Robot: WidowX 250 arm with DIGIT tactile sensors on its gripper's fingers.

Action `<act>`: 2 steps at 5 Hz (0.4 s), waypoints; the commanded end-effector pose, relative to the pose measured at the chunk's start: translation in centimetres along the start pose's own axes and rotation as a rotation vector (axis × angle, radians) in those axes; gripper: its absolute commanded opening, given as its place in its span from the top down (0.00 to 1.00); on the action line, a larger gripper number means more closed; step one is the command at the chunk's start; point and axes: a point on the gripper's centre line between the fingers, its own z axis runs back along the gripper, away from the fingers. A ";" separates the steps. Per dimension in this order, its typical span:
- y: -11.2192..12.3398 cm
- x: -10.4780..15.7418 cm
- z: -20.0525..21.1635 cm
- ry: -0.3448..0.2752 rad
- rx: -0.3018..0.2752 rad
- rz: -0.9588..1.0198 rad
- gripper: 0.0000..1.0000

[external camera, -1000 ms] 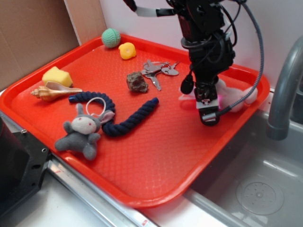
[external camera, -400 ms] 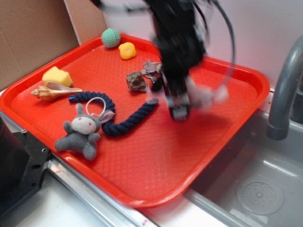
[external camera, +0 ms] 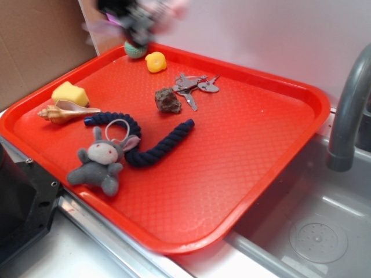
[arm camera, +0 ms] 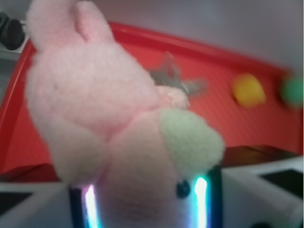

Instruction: Grab the pink bunny.

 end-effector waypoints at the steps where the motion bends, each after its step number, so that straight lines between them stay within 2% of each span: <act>1: 0.5 -2.0 4.9 -0.115 0.027 0.333 1.00; 2: -0.1 -1.7 4.6 -0.084 0.026 0.303 1.00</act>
